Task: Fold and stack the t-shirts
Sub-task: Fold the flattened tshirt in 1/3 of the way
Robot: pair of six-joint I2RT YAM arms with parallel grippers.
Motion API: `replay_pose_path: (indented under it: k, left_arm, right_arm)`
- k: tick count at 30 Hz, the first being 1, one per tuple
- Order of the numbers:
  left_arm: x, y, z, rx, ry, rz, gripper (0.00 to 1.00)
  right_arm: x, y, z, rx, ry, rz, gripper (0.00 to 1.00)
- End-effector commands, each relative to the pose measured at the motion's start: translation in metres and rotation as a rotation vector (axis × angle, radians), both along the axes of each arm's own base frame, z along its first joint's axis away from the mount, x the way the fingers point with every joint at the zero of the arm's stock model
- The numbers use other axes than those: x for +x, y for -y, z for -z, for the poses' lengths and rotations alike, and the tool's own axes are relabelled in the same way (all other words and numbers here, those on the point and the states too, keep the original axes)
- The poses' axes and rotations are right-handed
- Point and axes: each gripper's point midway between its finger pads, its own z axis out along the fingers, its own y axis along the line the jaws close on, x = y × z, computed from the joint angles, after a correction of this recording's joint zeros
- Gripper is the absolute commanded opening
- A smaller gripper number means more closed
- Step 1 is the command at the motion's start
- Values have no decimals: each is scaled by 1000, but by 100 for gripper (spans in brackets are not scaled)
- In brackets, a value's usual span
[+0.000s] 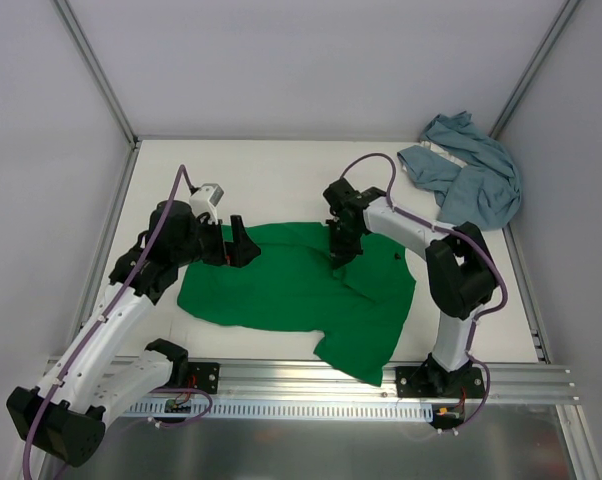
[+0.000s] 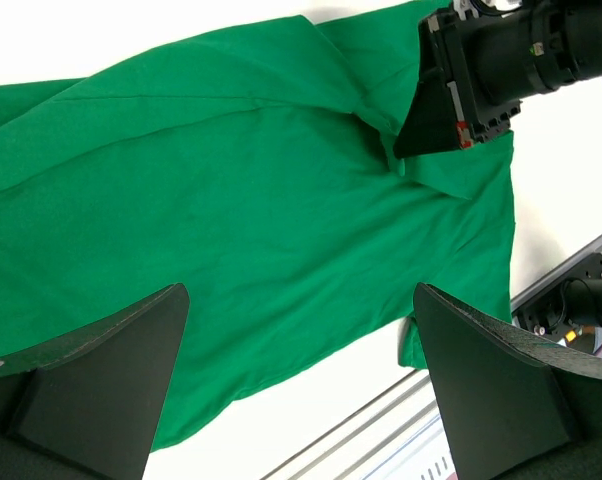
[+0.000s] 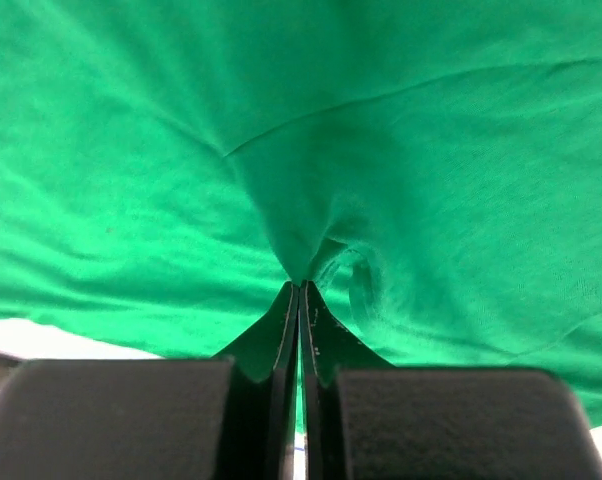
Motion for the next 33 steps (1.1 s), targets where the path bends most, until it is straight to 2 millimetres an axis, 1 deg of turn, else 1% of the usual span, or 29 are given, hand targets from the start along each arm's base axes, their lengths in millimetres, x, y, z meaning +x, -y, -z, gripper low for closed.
replay_pose_path:
  k: [1,5,7,8,9,10,11,13,14,15,16,18,19,21,23,24,25,26,27,28,30,33]
  left_arm:
    - [0,9,-7,-40,11,33,99]
    - [1,9,-9,-37,15,32,99]
    - [2,8,-6,-24,13,30,99]
    - [1,7,-6,-18,17,32,99]
    - [1,5,-3,-9,13,26,99]
    - [1,3,-2,0,22,23,99]
    - [1,1,0,10,30,17,99]
    - [-2,-3,2,24,39,13,99]
    - [-3,-5,4,29,36,6,99]
    - [-5,-5,4,30,35,8,99]
    - [-6,-5,5,29,33,12,99]
    - [-8,-2,10,21,13,21,99]
    - [-8,-1,11,14,5,27,99]
    - [-10,5,20,-5,-45,42,99]
    - [-10,6,31,6,-103,34,99]
    - [-10,-1,53,57,-194,-12,99]
    - [-11,-6,63,91,-244,-34,99]
    - [-17,-12,75,132,-316,-55,99]
    - [-18,-16,92,174,-390,-73,99]
    - [-19,-23,103,215,-422,-105,99]
    - [-22,-29,119,253,-491,-147,99]
    - [-20,-42,138,311,-529,-231,99]
  right_arm:
    - [-14,-11,-15,63,-8,-14,0]
    - [-22,-20,-9,88,-28,-36,0]
    - [-28,-27,-7,99,-42,-52,22]
    - [-31,-30,-6,101,-39,-66,50]
    - [-33,-31,-6,98,-32,-72,61]
    - [-32,-34,-8,108,-16,-75,67]
    - [-36,-34,-13,115,0,-82,73]
    - [-38,-27,-19,92,33,-77,80]
    - [-39,-23,-31,94,71,-74,84]
    - [-39,-7,-28,30,100,-57,87]
    - [-39,3,-30,3,125,-48,93]
    - [-36,26,-30,-72,180,-25,93]
    - [-36,34,-28,-91,168,-16,93]
    - [-40,45,-19,-142,142,-14,93]
    - [-43,49,-13,-158,129,-12,93]
    - [-46,52,-6,-170,113,-10,93]
    - [-48,52,-4,-171,108,-4,93]
    - [-49,53,-2,-173,102,2,93]
    - [-50,54,1,-176,100,7,93]
    - [-54,57,6,-187,92,10,93]
    - [-55,61,10,-197,91,26,93]
    - [-62,70,22,-215,74,45,93]
